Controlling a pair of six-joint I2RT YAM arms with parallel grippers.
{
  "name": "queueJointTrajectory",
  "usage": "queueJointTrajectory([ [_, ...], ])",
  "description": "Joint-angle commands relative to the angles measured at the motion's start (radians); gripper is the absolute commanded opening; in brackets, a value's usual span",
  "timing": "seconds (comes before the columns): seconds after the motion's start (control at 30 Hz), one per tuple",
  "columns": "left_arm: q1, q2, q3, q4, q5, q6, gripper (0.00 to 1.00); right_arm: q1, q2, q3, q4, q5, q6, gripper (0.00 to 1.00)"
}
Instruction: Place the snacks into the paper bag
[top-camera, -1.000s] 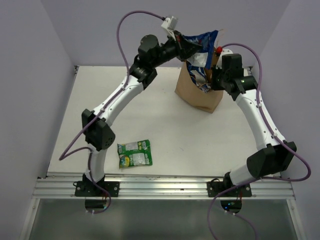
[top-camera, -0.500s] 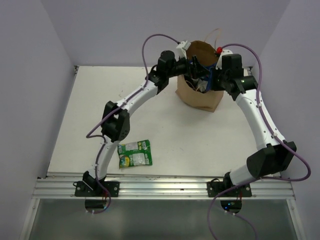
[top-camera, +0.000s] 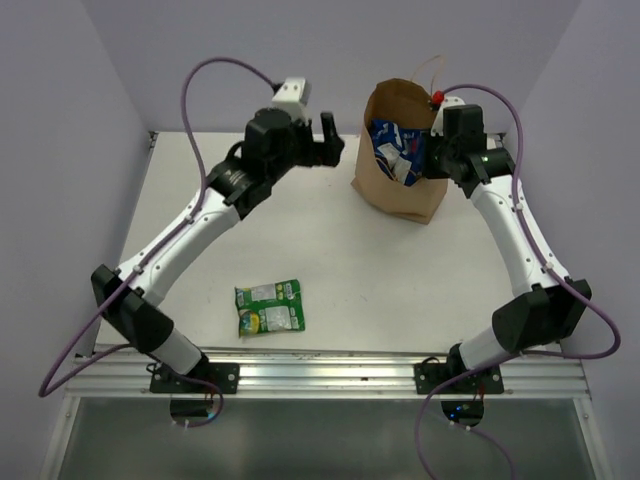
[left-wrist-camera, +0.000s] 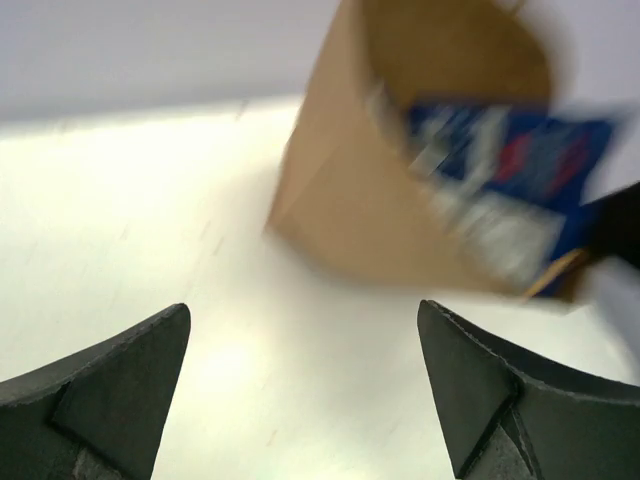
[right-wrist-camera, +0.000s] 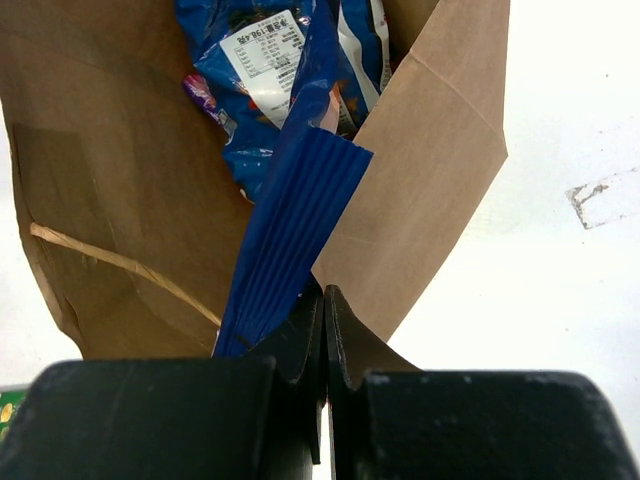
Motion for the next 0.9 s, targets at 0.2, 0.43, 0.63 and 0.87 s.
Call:
queueJointTrajectory([
  [0.2, -0.068, -0.177, -0.746, -0.477, -0.177, -0.210, 0.99, 0.008, -0.048, 0.017, 0.023, -0.056, 0.016, 0.00],
  [0.43, -0.085, -0.264, -0.991, -0.451, -0.066, -0.330, 0.99, 0.009, -0.059, 0.010, 0.028, -0.068, 0.019, 0.00],
  [0.63, -0.124, -0.233, -1.171, -0.310, 0.048, -0.383, 1.00, 0.009, -0.059, 0.020, 0.026, -0.070, 0.019, 0.00],
  [0.87, -0.194, -0.225, -1.151, -0.298, 0.013, -0.393, 0.00, 0.011, -0.068, 0.001, 0.030, -0.068, 0.017, 0.00],
])
